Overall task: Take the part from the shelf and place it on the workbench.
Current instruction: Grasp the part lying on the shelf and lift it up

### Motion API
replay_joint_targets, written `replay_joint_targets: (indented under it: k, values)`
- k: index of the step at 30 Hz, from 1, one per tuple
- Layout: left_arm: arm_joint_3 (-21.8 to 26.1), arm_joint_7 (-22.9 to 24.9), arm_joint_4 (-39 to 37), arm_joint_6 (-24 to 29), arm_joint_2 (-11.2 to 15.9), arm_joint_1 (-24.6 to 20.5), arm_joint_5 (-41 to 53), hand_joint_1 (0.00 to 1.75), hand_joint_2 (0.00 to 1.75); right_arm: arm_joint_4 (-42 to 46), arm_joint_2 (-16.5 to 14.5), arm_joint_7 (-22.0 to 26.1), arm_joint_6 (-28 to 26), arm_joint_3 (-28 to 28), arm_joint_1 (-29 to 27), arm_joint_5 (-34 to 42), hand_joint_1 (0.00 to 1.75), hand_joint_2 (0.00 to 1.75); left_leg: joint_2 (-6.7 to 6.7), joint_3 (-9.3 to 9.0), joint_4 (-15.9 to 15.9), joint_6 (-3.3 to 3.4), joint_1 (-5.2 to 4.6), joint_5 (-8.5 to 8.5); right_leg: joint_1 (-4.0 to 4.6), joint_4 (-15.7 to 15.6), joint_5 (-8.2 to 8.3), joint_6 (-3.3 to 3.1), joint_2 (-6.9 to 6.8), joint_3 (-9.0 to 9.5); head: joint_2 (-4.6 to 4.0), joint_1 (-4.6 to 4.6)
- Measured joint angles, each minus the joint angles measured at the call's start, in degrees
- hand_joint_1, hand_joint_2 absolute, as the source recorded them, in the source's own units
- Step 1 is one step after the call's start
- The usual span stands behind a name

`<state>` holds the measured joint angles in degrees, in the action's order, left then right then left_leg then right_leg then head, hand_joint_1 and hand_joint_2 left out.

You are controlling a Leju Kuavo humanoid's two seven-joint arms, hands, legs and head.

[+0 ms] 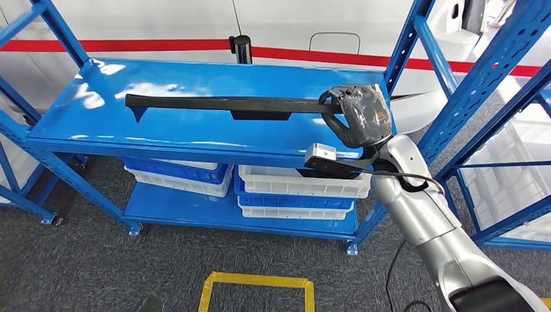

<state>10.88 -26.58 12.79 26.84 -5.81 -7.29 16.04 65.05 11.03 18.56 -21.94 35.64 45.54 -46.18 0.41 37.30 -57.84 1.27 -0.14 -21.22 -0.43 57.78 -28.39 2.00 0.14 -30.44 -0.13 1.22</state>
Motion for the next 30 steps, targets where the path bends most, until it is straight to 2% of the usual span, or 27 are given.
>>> replay_joint_targets:
  k: [9,10,11,12,13,14,15,16,17,18,20,21,22,23,24,25,26,27,28,29,30]
  values:
    - [0.0,0.0,0.0,0.0,0.0,0.0,0.0,0.00,0.00,0.0,0.0,0.0,0.0,0.0,0.0,0.0,1.62,1.75,0.00,0.04,0.0,-0.15,0.03,0.14,0.03,0.0,0.09,-0.15,-0.01,-0.12,0.00,0.01]
    - [0.0,0.0,0.0,0.0,0.0,0.1,0.0,0.00,0.00,0.0,0.0,0.0,0.0,0.0,0.1,0.0,1.62,1.75,-0.12,0.44,-0.6,-0.44,0.15,-0.79,-0.22,-0.1,0.48,-0.71,-0.07,-0.36,0.00,0.02]
    - [0.0,0.0,0.0,0.0,0.0,0.2,0.0,0.00,0.00,0.0,-0.2,0.0,0.0,0.0,0.1,-0.1,1.62,1.75,-0.26,1.29,-2.6,-0.86,0.34,-2.83,-0.45,-0.2,1.03,-1.40,-0.16,-0.80,0.00,0.06]
    - [0.0,0.0,0.0,0.0,0.0,0.2,0.0,0.00,0.00,0.0,-0.3,0.0,0.0,0.0,0.2,-0.1,1.62,1.75,-0.40,2.71,-6.8,-1.40,0.58,-5.86,-0.67,-0.2,1.86,-2.03,-0.24,-1.64,0.00,0.10]
    - [0.0,0.0,0.0,0.0,0.1,0.2,0.0,0.00,0.00,-0.1,-0.5,-0.2,0.0,0.0,0.3,-0.2,1.62,1.75,-0.51,2.92,-9.9,-1.97,0.94,-7.91,-0.89,-0.2,2.96,-2.43,-0.31,-2.89,0.00,0.16]
    - [0.0,0.0,0.0,0.0,0.1,0.2,0.0,0.00,0.00,-0.1,-0.6,-0.3,0.0,0.0,0.3,-0.3,1.62,1.75,-0.55,0.96,-9.5,-2.24,1.24,-8.87,-0.88,-0.1,3.89,-2.19,-0.32,-4.08,0.00,0.19]
    - [0.0,0.1,0.0,0.0,0.1,0.2,0.0,0.00,0.00,-0.1,-0.6,-0.5,-0.1,-0.2,0.4,-0.4,1.62,1.75,-0.64,-1.51,-7.6,-2.08,1.26,-8.68,-0.84,0.0,4.88,-1.57,-0.36,-5.13,0.00,0.21]
    - [0.0,0.2,0.0,0.0,0.1,0.1,0.1,0.00,0.00,-0.1,-0.5,-0.6,-0.1,-0.3,0.6,-0.5,1.62,1.75,-0.73,-4.47,-3.6,-1.62,1.16,-7.43,-0.85,0.0,5.72,-0.79,-0.39,-5.77,0.00,0.21]
    - [0.0,0.4,0.0,0.1,0.1,0.1,0.1,0.00,0.00,-0.1,-0.4,-0.7,-0.1,-0.5,0.7,-0.5,1.62,1.75,-0.67,-5.80,-0.4,-0.54,0.97,-6.46,-0.75,1.5,4.79,-0.37,-0.38,-6.86,0.00,0.16]
    - [0.0,0.5,0.0,0.2,0.0,0.1,0.1,0.00,0.00,-0.1,-0.3,-0.7,-0.1,-0.7,0.9,-0.5,1.62,1.75,-0.58,-5.15,0.2,0.50,0.72,-5.46,-0.65,4.1,3.03,-0.22,-0.37,-8.10,0.00,0.11]
    - [0.0,0.5,0.0,0.3,0.0,0.1,0.1,0.00,0.00,-0.2,-0.1,-0.8,0.0,-1.0,1.0,-0.5,1.62,1.75,-0.25,-3.16,0.7,1.89,0.59,-3.18,-0.51,12.5,-2.22,-0.45,-0.26,-11.13,0.00,0.00]
    - [0.0,0.5,0.0,0.3,0.0,0.1,0.1,0.00,0.00,-0.2,0.0,-0.8,0.0,-1.0,1.0,-0.5,1.62,1.75,-0.25,-2.37,0.7,1.95,0.49,-2.59,-0.49,15.5,-3.34,-0.27,-0.26,-11.59,0.00,0.00]
    - [0.0,0.4,0.0,0.3,0.0,0.1,0.1,0.00,0.00,-0.2,0.0,-0.9,0.0,-1.0,0.9,-0.5,1.62,1.75,-0.26,-1.61,0.7,1.95,0.39,-2.01,-0.47,16.9,-3.49,0.09,-0.25,-11.26,0.00,0.00]
    - [0.0,0.4,0.0,0.3,-0.1,0.1,0.2,0.00,0.00,-0.2,0.1,-0.9,0.0,-1.0,0.9,-0.5,1.62,1.75,-0.28,-0.89,0.6,1.90,0.29,-1.44,-0.42,15.9,-2.68,0.49,-0.25,-9.71,0.00,-0.01]
    - [0.0,0.4,0.0,0.3,-0.1,0.1,0.2,0.00,0.00,-0.2,0.1,-0.9,0.0,-1.1,0.9,-0.5,1.62,1.75,-0.30,-0.27,0.6,1.79,0.19,-0.89,-0.37,12.9,-1.60,0.72,-0.25,-7.16,0.00,0.00]
    - [0.0,0.4,0.0,0.3,-0.1,0.1,0.3,0.00,0.00,-0.2,0.2,-1.0,0.0,-1.1,0.9,-0.5,1.62,1.75,-0.33,0.27,0.5,1.63,0.10,-0.41,-0.27,8.6,-1.01,0.66,-0.26,-3.93,0.00,0.02]
    - [0.0,0.4,0.0,0.3,-0.1,0.1,0.3,0.00,0.00,-0.1,0.2,-1.0,0.0,-1.2,1.0,-0.5,1.62,1.75,-0.34,0.74,0.4,1.40,-0.02,0.08,-0.02,4.2,-0.89,0.40,-0.26,-0.81,0.00,0.04]
    - [0.0,0.4,0.0,0.3,-0.1,0.1,0.4,0.00,0.00,-0.1,0.2,-1.0,-0.1,-1.3,1.0,-0.6,1.62,1.75,-0.34,1.01,0.4,1.13,-0.09,0.55,0.21,1.0,-1.10,0.03,-0.26,1.20,0.00,0.05]
    - [0.0,0.4,0.0,0.3,-0.1,0.0,0.5,0.00,0.00,0.0,0.2,-1.0,-0.1,-1.3,1.0,-0.6,1.62,1.75,-0.34,1.21,0.4,0.85,-0.13,1.01,0.45,-0.9,-1.45,-0.32,-0.25,2.13,0.00,0.05]
    - [0.0,0.4,0.0,0.3,-0.1,0.1,0.6,0.00,0.00,0.0,0.3,-1.1,-0.1,-1.4,1.0,-0.6,1.62,1.75,-0.33,1.33,0.4,0.53,-0.15,1.47,0.62,-1.5,-1.37,-0.65,-0.24,2.08,0.00,0.06]
    - [0.0,0.5,0.0,0.3,-0.1,0.1,0.6,0.00,0.00,0.0,0.4,-1.1,-0.1,-1.4,1.0,-0.6,1.62,1.75,-0.37,1.48,0.5,0.21,-0.06,1.69,0.27,-1.5,-0.95,-1.06,-0.29,1.67,0.00,0.03]
